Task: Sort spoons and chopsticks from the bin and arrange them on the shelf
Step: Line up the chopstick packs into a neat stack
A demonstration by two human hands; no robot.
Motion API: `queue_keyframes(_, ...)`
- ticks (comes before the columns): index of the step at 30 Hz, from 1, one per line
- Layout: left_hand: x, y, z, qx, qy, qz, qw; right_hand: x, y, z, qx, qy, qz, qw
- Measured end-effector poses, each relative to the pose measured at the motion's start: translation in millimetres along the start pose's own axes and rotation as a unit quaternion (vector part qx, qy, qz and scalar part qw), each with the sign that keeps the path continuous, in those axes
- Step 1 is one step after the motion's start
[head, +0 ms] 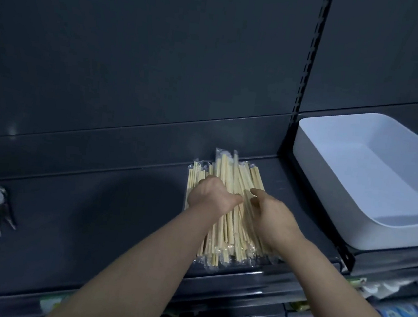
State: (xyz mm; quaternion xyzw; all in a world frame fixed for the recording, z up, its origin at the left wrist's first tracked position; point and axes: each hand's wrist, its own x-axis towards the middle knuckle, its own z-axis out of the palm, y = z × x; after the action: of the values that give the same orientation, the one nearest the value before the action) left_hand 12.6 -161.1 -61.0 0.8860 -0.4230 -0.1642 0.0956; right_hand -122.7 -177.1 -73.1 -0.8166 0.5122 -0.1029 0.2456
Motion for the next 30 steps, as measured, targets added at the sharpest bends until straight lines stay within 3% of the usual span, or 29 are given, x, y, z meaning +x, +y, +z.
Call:
queue_keyframes(7,7.9,-0.7,-5.7,-0.128,-0.026,-0.032,0.991,1.9,1.1,2.0,-0.028,0.009,-0.020,0.999)
queue_keyframes(13,12.9,-21.6,-7.9,-0.341,-0.019,-0.046,0.939,7.5,-6.8,1.0,0.023,0.051,-0.041,0.998)
queue_keyframes(20,8.1,-33.9,-30.8,-0.428,-0.051,0.016,0.902,11.4,-33.7,-1.8,0.092,0.072,-0.080,0.990)
queue_keyframes(25,1.1,-50.1,-56.7,-0.503,0.014,0.082,0.861,24.3,-64.6,-0.1,0.162,-0.003,-0.064,0.985)
queue_keyframes(27,-1.3,-59.0,-69.7,-0.499,0.038,0.097,0.861,33.3,-80.5,7.9,0.149,-0.023,-0.059,0.987)
queue_keyframes(30,-2.4,-79.9,-86.0,-0.487,0.058,0.100,0.866,41.7,-105.1,17.3,0.157,0.007,-0.037,0.987)
